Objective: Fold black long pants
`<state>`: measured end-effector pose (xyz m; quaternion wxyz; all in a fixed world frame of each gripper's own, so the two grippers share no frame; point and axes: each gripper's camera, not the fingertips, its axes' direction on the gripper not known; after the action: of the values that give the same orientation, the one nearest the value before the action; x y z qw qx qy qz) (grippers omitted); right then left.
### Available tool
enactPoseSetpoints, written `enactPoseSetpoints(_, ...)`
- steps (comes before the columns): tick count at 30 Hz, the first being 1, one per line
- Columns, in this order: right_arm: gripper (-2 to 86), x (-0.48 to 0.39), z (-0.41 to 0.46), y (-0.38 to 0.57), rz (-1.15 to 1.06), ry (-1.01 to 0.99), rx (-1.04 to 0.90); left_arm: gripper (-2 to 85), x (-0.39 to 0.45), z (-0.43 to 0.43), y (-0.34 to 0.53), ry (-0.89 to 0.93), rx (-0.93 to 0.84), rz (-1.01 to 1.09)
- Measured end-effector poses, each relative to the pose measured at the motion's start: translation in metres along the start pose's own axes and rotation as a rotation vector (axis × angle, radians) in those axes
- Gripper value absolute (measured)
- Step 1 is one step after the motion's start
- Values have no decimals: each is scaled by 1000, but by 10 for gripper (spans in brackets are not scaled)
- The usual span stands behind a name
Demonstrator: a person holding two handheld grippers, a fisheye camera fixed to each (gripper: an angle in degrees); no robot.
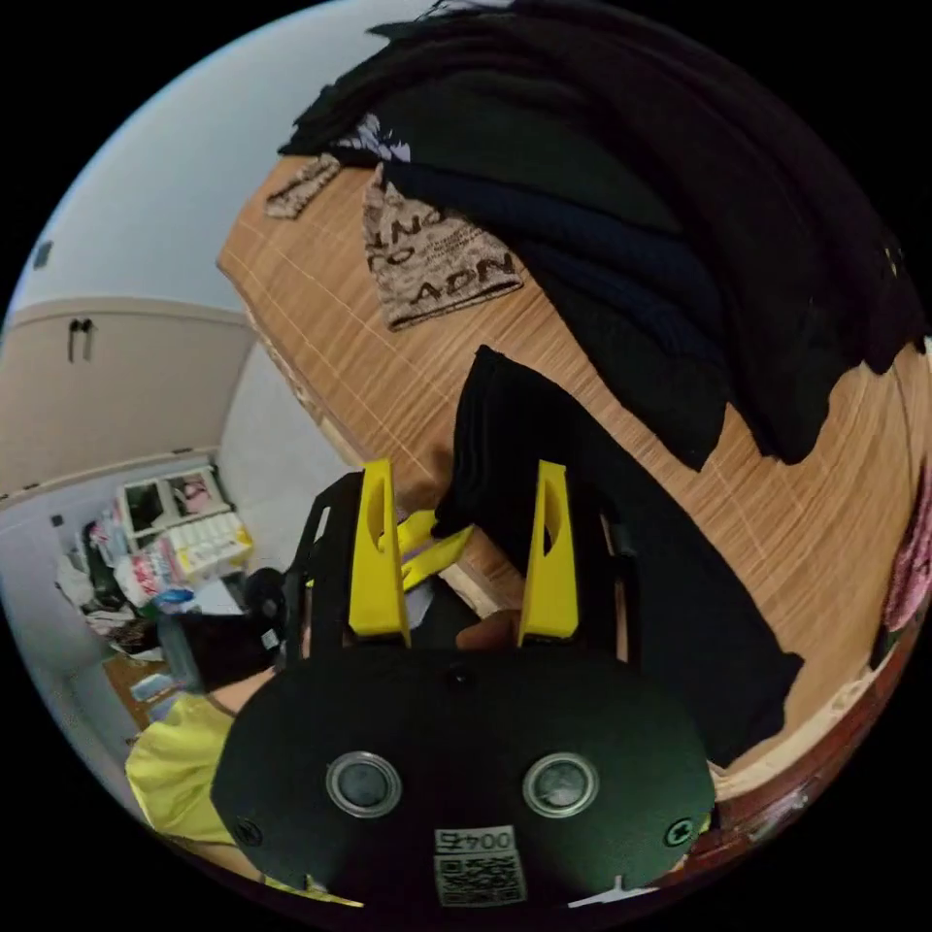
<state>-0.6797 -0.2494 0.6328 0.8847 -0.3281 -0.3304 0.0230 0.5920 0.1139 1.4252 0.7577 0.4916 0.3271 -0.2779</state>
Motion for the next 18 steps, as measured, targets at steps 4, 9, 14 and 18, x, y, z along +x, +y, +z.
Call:
enactPoseSetpoints(4, 37, -12, -20, -37, -18, 126, -13, 35, 12, -2, -3, 11, -8, 19)
enactPoseSetpoints(9, 32, 3, -78, -60, 17, -12, 80, 71, 20, -20, -4, 101, 18, 5)
enactPoseSetpoints(14, 32, 41, -167, -61, 40, -149, 190, 96, 16, -41, -4, 256, 26, -114)
enactPoseSetpoints(18, 33, 89, -246, -42, 70, -178, 282, 98, 22, -48, -14, 349, -14, -220)
